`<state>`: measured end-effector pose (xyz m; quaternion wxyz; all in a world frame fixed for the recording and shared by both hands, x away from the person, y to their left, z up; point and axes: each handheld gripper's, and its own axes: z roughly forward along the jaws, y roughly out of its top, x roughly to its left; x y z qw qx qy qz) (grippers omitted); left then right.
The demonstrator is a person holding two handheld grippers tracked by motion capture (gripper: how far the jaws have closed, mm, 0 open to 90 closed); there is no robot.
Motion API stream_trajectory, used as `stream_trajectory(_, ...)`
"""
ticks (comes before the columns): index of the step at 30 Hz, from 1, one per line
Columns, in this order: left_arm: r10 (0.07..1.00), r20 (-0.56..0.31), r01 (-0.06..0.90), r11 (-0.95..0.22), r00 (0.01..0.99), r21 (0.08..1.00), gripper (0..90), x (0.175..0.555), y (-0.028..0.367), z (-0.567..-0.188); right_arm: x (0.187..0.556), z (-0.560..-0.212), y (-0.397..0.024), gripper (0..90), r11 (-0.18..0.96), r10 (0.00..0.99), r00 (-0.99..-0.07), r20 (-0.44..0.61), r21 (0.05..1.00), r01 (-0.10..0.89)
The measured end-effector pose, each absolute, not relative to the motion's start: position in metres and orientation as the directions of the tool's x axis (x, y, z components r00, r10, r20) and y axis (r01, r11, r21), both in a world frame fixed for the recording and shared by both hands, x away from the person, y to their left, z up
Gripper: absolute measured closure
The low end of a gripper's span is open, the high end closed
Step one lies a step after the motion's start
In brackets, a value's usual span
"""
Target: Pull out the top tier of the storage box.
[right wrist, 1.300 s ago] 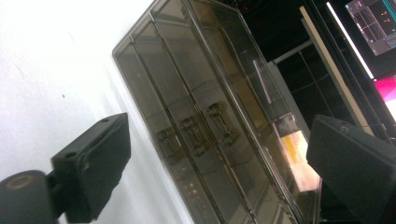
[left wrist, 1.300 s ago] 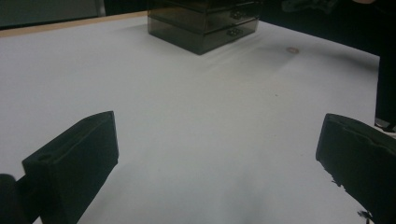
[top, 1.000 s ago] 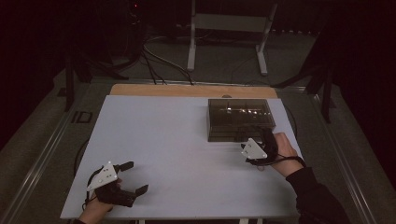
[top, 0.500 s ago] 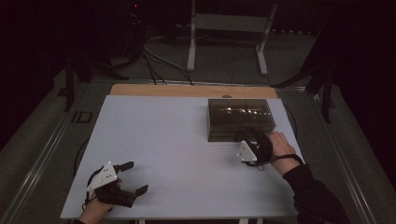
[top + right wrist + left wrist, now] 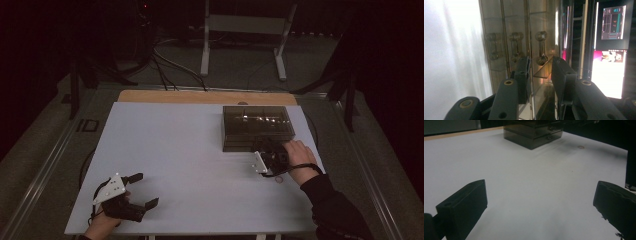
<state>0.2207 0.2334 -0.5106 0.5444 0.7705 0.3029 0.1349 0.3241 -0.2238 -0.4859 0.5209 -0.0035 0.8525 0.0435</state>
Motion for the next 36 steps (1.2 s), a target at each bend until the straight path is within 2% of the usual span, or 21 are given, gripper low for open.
stream_trajectory(12,0.618,-0.121,0.319,-0.221,0.777,0.921,0.0,0.221,0.234,-0.510,0.330,-0.495,-0.217,75.0,0.998,-0.061,-0.414,-0.908,-0.047,-0.043)
stream_trajectory(25,0.617,-0.123,0.325,-0.226,0.777,0.918,0.0,0.221,0.234,-0.511,0.331,-0.497,-0.213,78.7,0.997,-0.072,-0.386,-0.920,-0.064,-0.032)
stream_trajectory(36,0.617,-0.128,0.327,-0.221,0.776,0.919,0.0,0.221,0.234,-0.511,0.329,-0.495,-0.212,80.3,0.999,-0.042,-0.393,-0.918,-0.040,-0.012)
